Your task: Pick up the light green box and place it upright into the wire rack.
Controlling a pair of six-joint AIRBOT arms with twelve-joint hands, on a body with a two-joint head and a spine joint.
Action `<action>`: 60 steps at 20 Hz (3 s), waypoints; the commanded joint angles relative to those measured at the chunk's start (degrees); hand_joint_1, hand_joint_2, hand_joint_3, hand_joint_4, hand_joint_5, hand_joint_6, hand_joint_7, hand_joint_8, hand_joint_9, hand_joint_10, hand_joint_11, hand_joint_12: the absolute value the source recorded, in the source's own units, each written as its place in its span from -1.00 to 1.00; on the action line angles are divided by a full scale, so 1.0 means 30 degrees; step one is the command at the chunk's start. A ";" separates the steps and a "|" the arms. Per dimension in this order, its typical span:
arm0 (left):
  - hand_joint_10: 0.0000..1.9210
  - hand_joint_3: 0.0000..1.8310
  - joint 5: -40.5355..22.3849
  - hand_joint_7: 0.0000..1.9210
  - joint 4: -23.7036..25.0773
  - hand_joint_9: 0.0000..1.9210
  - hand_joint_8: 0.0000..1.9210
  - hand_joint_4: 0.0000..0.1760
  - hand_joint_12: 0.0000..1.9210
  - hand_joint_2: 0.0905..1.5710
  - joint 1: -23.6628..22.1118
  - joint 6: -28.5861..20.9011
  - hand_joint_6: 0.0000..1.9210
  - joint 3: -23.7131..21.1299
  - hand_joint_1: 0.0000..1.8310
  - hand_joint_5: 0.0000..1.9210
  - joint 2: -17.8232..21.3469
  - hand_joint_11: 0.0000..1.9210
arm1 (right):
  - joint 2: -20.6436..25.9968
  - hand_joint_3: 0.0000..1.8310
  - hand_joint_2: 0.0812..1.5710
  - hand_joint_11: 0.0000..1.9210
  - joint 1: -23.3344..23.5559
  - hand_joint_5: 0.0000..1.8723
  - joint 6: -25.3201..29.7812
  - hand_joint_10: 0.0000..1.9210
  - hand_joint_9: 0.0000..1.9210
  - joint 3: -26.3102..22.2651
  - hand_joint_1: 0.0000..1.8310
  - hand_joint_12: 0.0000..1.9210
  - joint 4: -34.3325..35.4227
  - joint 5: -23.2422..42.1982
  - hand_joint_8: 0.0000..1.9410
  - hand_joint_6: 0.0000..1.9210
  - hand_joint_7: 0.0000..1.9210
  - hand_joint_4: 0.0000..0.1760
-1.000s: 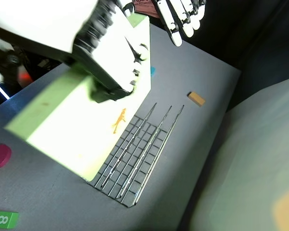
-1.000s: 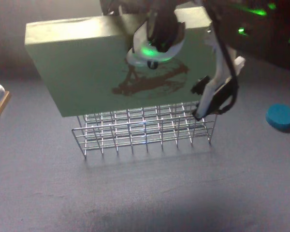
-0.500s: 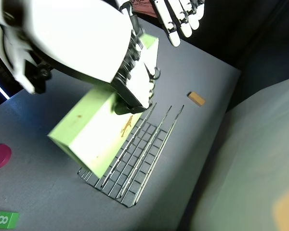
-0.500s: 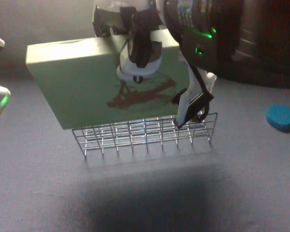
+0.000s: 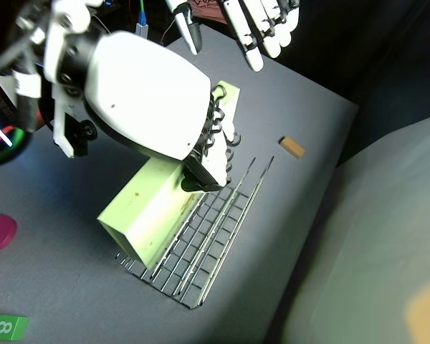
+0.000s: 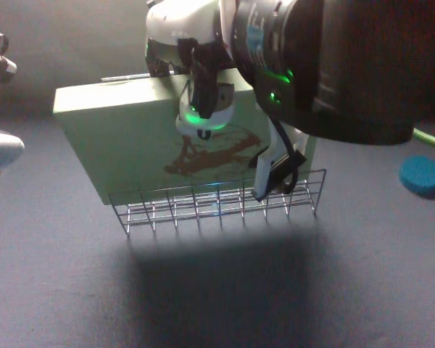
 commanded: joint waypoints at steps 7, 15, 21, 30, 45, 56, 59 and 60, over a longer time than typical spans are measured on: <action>-1.00 -1.00 -0.0877 -0.61 0.1461 -0.65 -1.00 -0.32 -0.13 0.55 -0.0236 0.0087 -1.00 -0.0145 -0.75 -0.58 -0.0002 -1.00 | -0.0358 -1.00 0.49 -0.34 -0.0722 -0.23 0.0440 0.55 -0.19 0.0681 0.48 0.64 -0.2110 0.0808 0.19 0.22 -0.07 -1.00; -1.00 -1.00 -0.1064 -0.61 0.1450 -0.66 -1.00 -0.25 -0.13 0.56 -0.0224 -0.0116 -1.00 -0.0110 -0.75 -0.57 -0.0020 -1.00 | -0.0631 -1.00 0.49 -0.35 -0.1765 -0.24 0.0789 0.56 -0.21 0.1506 0.48 0.63 -0.2106 0.1320 0.19 0.22 -0.05 -1.00; -1.00 -1.00 -0.1089 -0.61 0.1436 -0.66 -1.00 -0.25 -0.13 0.56 -0.0221 -0.0223 -1.00 -0.0135 -0.75 -0.57 -0.0211 -1.00 | -0.0654 -1.00 0.49 -0.34 -0.1872 -0.25 0.0868 0.56 -0.20 0.1625 0.48 0.64 -0.2110 0.1429 0.19 0.22 -0.06 -1.00; -1.00 -1.00 -0.1305 -0.62 0.1436 -0.65 -1.00 -0.24 -0.12 0.56 0.0198 -0.0265 -1.00 0.0207 -0.75 -0.59 -0.0726 -1.00 | -0.0677 -1.00 0.50 -0.34 -0.2143 -0.27 0.0904 0.57 -0.22 0.1623 0.47 0.63 -0.2486 0.1486 0.21 0.24 -0.07 -1.00; -1.00 -1.00 -0.1578 -0.62 0.1444 -0.65 -1.00 -0.25 -0.09 0.55 0.1042 -0.1031 -1.00 0.0528 -0.75 -0.58 -0.2036 -1.00 | 0.0786 -1.00 0.33 -0.79 -0.1511 -0.47 0.0522 -0.75 -0.50 0.0399 -0.24 0.44 -0.2547 0.2359 -1.00 -1.00 -0.39 -1.00; -1.00 -1.00 -0.1817 -0.63 0.1450 -0.67 -1.00 -0.24 -0.13 0.54 0.1229 -0.1371 -1.00 0.0463 -0.74 -0.59 -0.2367 -1.00 | 0.8206 -1.00 0.27 -0.88 0.0693 -0.52 -0.1716 -0.91 -0.50 -0.3517 -0.37 0.31 -0.3122 0.9767 -1.00 -1.00 -0.43 -1.00; -1.00 -1.00 -0.1893 -0.63 0.1452 -0.67 -1.00 -0.24 -0.13 0.54 0.1260 -0.1418 -1.00 0.0440 -0.74 -0.59 -0.2692 -1.00 | 1.0616 -0.99 0.28 -0.85 0.0550 -0.50 -0.1930 -0.91 -0.48 -0.4412 -0.37 0.33 -0.3258 1.2206 -0.99 -0.99 -0.40 -1.00; -0.99 -1.00 -0.1893 -0.62 0.1452 -0.66 -1.00 -0.24 -0.13 0.54 0.1258 -0.1434 -1.00 0.0457 -0.75 -0.60 -0.2835 -1.00 | 1.1279 -0.99 0.30 -0.84 0.0561 -0.48 -0.1932 -0.91 -0.46 -0.4649 -0.36 0.34 -0.3252 1.2892 -0.98 -0.98 -0.39 -1.00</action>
